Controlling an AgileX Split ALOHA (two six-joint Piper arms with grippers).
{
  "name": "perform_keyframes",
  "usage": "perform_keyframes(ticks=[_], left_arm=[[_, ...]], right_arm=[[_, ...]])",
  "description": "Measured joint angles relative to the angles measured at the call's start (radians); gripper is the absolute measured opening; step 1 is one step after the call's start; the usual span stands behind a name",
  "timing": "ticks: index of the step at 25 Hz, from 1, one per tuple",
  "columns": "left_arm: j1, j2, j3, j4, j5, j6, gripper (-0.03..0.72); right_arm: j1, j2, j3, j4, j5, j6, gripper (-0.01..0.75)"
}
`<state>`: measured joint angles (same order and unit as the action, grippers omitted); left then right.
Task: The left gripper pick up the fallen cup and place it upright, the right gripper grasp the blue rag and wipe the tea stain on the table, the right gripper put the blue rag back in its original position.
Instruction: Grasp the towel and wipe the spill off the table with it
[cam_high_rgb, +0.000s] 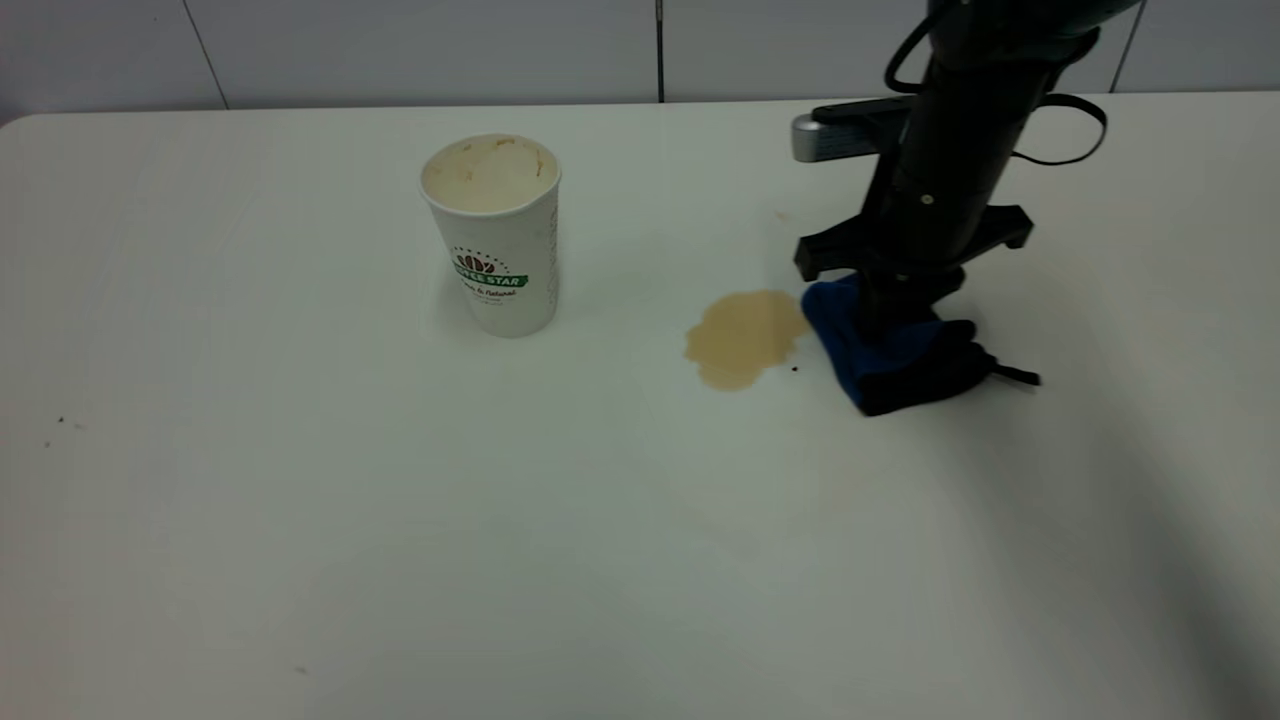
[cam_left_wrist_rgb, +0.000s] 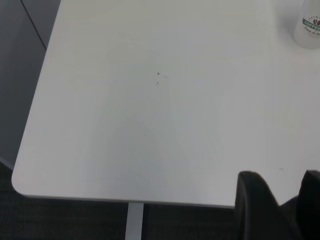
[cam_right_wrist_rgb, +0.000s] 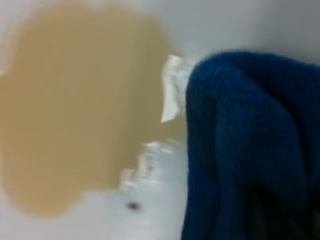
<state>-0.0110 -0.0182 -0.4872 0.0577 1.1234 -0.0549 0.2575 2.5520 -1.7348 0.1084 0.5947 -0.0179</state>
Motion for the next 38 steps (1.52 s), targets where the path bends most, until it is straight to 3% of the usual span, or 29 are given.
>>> perform_keyframes(ticks=[8,16,23,33,38], left_arm=[[0.0,0.0,0.0,0.0,0.0,0.0,0.239],[0.0,0.0,0.0,0.0,0.0,0.0,0.239],[0.0,0.0,0.0,0.0,0.0,0.0,0.239],[0.0,0.0,0.0,0.0,0.0,0.0,0.239],[0.0,0.0,0.0,0.0,0.0,0.0,0.239]], right_arm=[[0.086,0.038,-0.122,0.031,0.024,0.009,0.077],[0.175,0.052,-0.133,0.054,0.09,-0.006,0.077],[0.232,0.06,-0.135,0.064,-0.044,-0.026,0.077],[0.132,0.091,-0.138,0.067,-0.177,-0.018,0.077],[0.019,0.095,-0.14,0.075,-0.133,-0.007,0.076]])
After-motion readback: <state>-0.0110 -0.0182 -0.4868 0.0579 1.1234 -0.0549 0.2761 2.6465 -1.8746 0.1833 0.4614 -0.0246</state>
